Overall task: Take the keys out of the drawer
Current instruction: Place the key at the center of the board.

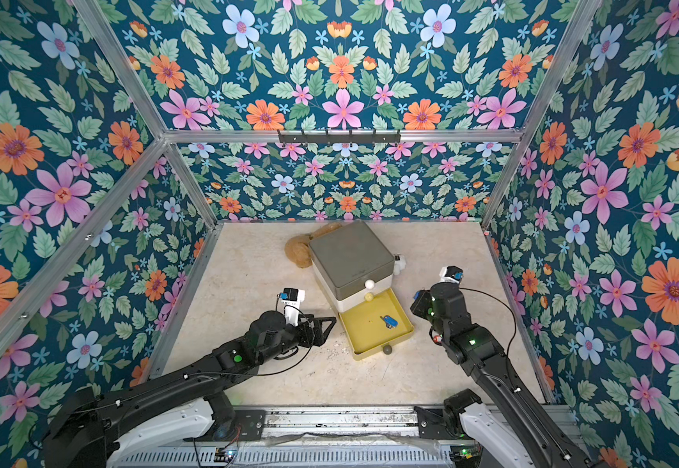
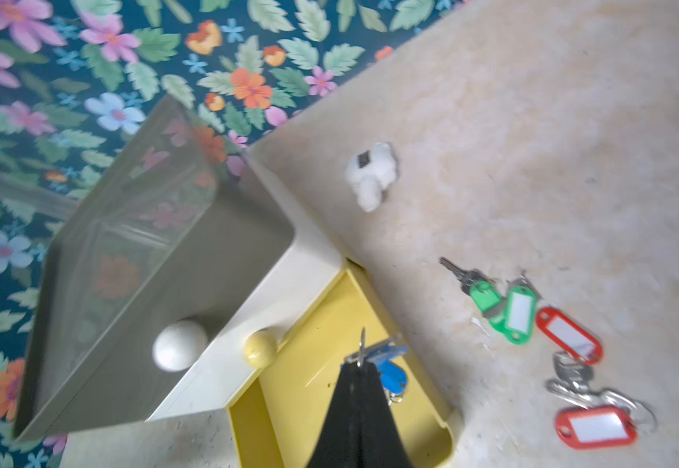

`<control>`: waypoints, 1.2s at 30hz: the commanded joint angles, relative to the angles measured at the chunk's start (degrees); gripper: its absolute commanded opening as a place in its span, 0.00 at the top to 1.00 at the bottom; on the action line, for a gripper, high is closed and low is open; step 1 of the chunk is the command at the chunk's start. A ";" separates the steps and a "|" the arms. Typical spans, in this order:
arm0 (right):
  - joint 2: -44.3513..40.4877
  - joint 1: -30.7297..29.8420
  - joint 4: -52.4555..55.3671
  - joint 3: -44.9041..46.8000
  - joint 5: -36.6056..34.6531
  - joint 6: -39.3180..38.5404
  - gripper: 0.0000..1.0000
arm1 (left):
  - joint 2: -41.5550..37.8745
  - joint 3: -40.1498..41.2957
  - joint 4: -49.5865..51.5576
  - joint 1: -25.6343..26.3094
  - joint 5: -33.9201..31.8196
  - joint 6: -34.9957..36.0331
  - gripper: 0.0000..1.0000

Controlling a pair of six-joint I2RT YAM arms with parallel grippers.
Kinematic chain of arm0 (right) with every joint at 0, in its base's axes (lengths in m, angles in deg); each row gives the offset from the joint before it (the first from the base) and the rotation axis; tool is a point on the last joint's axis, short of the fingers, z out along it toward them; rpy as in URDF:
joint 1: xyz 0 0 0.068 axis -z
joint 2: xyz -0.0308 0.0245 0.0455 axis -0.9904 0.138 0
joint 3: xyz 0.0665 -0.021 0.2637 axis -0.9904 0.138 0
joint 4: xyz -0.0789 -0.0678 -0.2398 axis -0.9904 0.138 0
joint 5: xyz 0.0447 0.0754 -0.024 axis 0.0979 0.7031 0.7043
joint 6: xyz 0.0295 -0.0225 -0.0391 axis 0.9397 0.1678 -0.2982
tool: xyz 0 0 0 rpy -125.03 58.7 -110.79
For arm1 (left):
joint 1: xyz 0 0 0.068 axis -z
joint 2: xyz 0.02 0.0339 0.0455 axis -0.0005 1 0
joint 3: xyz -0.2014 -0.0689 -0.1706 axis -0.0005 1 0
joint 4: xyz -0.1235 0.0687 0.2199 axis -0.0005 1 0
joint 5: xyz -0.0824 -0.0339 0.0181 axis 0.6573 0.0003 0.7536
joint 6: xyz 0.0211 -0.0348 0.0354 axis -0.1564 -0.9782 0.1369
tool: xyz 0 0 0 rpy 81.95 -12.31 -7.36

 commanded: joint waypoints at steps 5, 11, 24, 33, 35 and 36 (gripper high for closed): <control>1.84 15.32 9.28 2.21 16.19 7.67 1.00 | -0.28 -0.38 -1.40 0.22 -0.05 0.33 0.01; 2.45 15.35 15.30 5.73 19.60 13.96 1.00 | -1.01 1.03 -1.50 0.45 -0.84 0.15 0.01; -2.25 15.35 12.73 15.62 30.14 24.19 1.00 | -0.46 2.23 -2.40 1.00 -1.55 -0.60 0.01; -3.47 15.35 11.87 19.48 29.98 25.47 1.00 | -2.15 2.79 -1.22 1.35 -3.02 -0.81 0.00; -3.48 15.30 11.19 20.46 29.86 25.76 1.00 | -2.28 2.49 -0.83 1.29 -3.13 -0.80 0.01; -3.24 15.34 10.69 20.86 29.94 25.91 1.00 | -2.24 2.49 -0.73 1.43 -3.21 -0.90 0.01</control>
